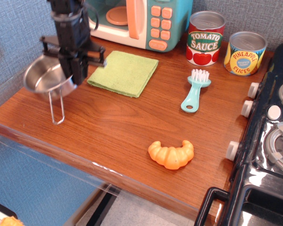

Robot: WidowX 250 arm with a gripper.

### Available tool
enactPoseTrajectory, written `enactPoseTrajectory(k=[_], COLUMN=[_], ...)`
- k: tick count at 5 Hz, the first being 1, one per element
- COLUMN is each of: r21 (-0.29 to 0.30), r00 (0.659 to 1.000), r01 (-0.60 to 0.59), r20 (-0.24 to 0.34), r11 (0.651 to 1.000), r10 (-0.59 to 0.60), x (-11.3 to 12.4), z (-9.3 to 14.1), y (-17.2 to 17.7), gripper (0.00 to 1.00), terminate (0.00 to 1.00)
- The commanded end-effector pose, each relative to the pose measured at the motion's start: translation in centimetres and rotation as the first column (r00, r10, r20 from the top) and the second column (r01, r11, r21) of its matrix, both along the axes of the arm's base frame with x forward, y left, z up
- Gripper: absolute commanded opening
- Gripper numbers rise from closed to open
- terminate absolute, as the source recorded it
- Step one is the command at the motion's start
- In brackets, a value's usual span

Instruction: Place the silver pot in the lower left corner of table.

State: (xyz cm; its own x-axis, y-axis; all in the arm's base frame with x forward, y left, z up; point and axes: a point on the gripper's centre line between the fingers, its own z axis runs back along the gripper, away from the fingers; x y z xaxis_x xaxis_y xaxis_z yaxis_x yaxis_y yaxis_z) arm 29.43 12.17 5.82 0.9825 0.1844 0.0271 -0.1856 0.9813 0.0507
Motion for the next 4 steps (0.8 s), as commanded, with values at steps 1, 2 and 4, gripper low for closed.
enactPoseTrajectory(k=[1, 2, 4], r21=[0.021, 0.022, -0.027], r00=[0.996, 0.994, 0.991], r01=[-0.09, -0.104, -0.136], r20=[-0.013, -0.029, -0.018], r11=[0.996, 0.994, 0.99], r10=[0.09, 0.105, 0.135], x=[0.1, 0.6, 0.9], z=[-1.5, -2.2, -2.5], y=[2.7, 3.3, 4.0], gripper=[0.0, 0.0, 1.0], terminate=[0.0, 0.0, 0.0])
